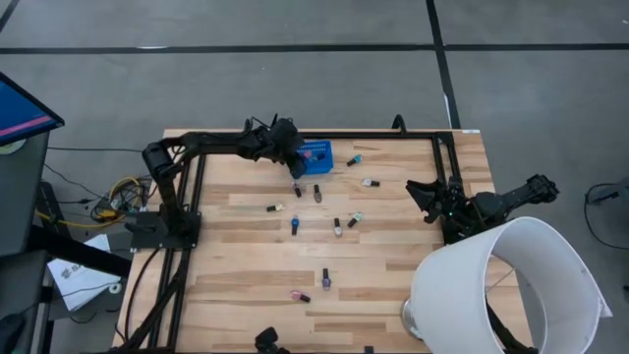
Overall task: Pick & Place Nail Polish
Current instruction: Put the dark pink nail polish bottle into the blue basket, then put the light pink nail polish bottle into the blue basket
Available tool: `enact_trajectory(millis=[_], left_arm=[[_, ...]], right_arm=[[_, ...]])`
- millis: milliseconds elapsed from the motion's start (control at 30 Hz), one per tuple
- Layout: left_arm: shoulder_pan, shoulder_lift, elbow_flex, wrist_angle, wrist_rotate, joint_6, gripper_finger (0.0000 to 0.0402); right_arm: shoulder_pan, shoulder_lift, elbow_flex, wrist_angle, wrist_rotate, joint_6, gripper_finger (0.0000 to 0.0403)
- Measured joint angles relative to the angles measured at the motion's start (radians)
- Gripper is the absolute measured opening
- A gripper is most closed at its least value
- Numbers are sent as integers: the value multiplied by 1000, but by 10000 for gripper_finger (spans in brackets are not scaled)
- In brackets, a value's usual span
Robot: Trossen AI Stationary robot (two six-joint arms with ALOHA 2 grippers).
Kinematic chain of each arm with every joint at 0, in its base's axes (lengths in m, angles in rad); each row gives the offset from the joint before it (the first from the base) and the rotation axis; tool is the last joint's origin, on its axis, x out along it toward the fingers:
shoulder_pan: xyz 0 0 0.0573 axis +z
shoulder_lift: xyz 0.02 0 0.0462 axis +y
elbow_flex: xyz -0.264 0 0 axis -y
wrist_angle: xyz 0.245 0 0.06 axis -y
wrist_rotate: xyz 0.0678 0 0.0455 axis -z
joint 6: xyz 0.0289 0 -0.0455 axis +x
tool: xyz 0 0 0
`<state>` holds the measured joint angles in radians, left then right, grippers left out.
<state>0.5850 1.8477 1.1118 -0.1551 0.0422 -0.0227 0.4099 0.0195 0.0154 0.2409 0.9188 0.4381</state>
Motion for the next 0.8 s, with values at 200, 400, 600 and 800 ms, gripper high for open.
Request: enact_trajectory(millis=[200, 400, 600, 800], left_arm=[[-2, 0, 0, 0, -25, 0, 104], [-4, -6, 0, -3, -14, 22, 100], [-50, -216, 1, -138, 106, 47, 128], [-241, -528, 0, -353, 149, 201, 160]], right_arm=[[0, 0, 0, 0, 0, 0, 133], [0, 0, 0, 0, 0, 0, 134], [0, 0, 0, 0, 0, 0, 134], [0, 0, 0, -1, 2, -2, 137]])
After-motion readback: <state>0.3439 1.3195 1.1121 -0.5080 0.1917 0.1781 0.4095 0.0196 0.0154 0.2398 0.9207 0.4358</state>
